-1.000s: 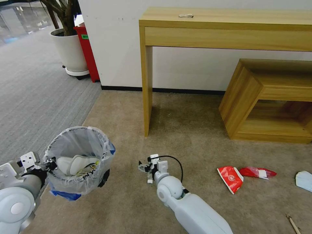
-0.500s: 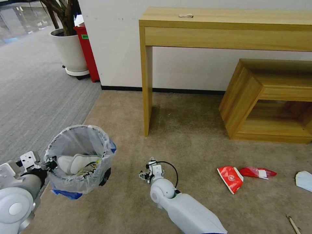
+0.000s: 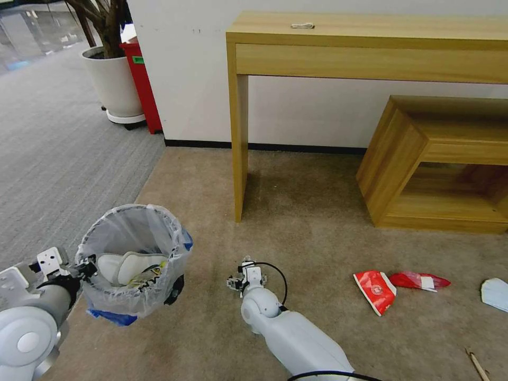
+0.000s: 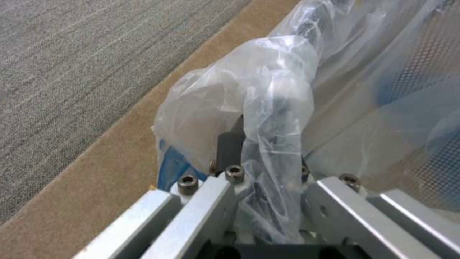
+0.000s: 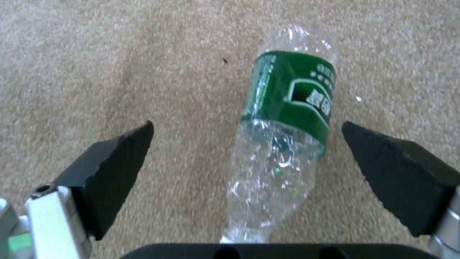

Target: Pick up the trash bin and place the garbage on the floor into it.

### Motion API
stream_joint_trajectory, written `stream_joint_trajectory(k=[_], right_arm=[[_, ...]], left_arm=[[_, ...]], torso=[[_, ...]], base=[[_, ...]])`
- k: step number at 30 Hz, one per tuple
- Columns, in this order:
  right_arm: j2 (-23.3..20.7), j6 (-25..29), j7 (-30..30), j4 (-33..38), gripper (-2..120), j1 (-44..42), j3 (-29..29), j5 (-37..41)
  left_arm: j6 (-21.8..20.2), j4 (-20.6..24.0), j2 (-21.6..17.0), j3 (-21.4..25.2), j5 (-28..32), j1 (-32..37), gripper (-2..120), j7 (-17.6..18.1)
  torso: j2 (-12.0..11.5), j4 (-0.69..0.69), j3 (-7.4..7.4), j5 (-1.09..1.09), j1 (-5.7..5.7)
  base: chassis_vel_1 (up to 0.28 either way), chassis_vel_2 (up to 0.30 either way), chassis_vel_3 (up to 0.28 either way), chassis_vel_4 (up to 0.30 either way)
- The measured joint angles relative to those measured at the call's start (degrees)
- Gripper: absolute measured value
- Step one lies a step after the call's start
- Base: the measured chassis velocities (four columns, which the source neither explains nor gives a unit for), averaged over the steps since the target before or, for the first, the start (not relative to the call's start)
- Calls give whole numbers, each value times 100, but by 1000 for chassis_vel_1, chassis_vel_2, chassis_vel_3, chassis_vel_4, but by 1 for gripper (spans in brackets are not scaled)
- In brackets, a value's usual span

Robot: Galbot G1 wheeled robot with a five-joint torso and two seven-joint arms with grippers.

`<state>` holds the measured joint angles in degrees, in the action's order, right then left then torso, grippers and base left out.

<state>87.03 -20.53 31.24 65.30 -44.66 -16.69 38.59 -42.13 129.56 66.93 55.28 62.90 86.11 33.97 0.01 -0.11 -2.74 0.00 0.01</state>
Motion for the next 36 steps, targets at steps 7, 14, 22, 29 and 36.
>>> stream_joint_trajectory(k=[7, 14, 22, 29, 36], right_arm=[[129, -23, -120, -256, 90, 34, 67, -97], [253, -159, -159, -565, 89, 105, 233, -203], [291, -212, -229, -849, 89, 183, 385, -304], [324, -185, -297, -1006, 62, 282, 472, -341], [337, -134, -360, -1041, 38, 297, 486, -374]], left_arm=[[0, 54, 24, 6, -7, 23, 0, 5], [0, 75, 34, -6, -10, 22, 0, 17], [0, 66, 38, -19, -11, 21, 0, 18], [0, 18, 34, -17, -6, 15, 0, 9], [0, 8, 29, -22, -7, 12, 0, 7]], torso=[[0, 0, 0, 0, 0], [0, 0, 0, 0, 0], [-1, 0, 0, 0, 0], [-1, 0, 0, 0, 0], [-1, 0, 0, 0, 0]], base=[[0, 0, 0, 0], [0, 0, 0, 0], [0, 0, 0, 0], [0, 0, 0, 0], [0, 0, 0, 0]])
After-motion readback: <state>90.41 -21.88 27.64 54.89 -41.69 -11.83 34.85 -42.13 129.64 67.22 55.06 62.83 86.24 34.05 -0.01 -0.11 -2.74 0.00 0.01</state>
